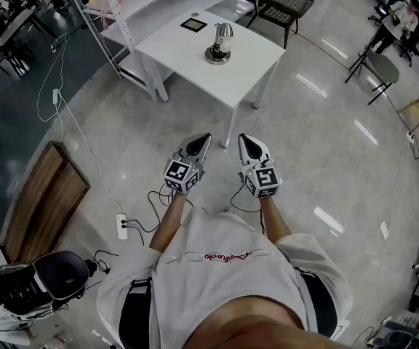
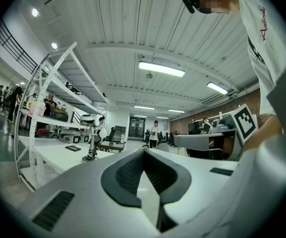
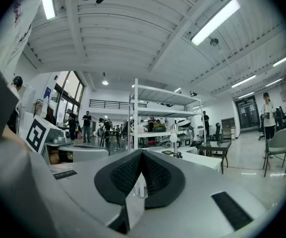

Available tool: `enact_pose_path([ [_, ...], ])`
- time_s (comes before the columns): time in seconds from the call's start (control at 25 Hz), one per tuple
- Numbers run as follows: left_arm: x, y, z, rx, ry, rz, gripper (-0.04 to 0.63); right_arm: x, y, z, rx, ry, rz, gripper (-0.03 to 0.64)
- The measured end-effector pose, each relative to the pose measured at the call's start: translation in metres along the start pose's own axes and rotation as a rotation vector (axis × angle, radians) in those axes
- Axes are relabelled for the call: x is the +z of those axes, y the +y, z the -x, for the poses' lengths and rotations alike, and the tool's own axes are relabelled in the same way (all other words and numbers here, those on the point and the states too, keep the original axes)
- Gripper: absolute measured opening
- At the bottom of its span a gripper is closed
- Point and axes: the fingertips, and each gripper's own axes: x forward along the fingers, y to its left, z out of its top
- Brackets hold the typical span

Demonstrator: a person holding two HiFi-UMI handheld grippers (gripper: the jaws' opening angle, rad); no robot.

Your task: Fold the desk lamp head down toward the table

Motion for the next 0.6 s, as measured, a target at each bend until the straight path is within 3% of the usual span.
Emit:
enact_pose_path([
  [0.6, 0.004, 0.006, -0.001, 0.004, 0.012, 0.003, 0.02, 0.004, 0.006, -0.008, 0.022, -0.024, -0.052, 0.031],
])
